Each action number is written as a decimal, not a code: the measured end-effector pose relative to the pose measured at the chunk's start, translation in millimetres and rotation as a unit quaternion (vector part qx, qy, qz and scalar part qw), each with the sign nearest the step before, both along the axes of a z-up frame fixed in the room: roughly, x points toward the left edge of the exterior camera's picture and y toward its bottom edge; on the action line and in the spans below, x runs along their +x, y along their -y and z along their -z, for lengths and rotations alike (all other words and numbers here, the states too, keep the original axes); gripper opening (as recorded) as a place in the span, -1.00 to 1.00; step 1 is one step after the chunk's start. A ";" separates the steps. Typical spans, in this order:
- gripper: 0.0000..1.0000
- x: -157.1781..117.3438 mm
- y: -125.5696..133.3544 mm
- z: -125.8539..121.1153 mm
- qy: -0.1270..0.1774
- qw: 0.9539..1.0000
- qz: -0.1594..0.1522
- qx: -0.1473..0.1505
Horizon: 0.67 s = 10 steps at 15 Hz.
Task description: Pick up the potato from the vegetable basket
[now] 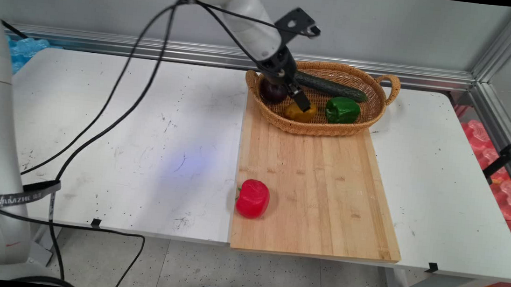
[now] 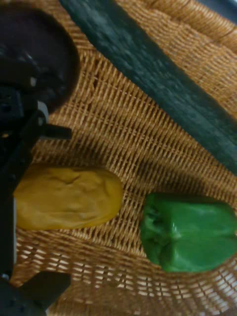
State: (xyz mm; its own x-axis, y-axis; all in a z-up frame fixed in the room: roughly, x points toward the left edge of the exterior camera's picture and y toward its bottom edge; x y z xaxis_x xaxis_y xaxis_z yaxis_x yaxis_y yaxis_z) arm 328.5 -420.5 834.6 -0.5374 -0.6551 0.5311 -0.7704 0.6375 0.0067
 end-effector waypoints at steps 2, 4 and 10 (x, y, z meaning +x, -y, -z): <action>1.00 -8.9 10.7 11.3 0.005 1.000 -0.004 0.009; 1.00 -13.6 17.2 19.0 0.010 1.000 -0.007 0.017; -1.00 -22.4 29.9 34.4 0.023 0.999 0.001 0.036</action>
State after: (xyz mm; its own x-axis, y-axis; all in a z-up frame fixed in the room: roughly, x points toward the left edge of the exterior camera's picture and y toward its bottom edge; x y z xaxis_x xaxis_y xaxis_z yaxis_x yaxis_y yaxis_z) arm 306.0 -450.4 800.2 -0.5606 -0.6896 0.4583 -0.7702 0.6376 0.0172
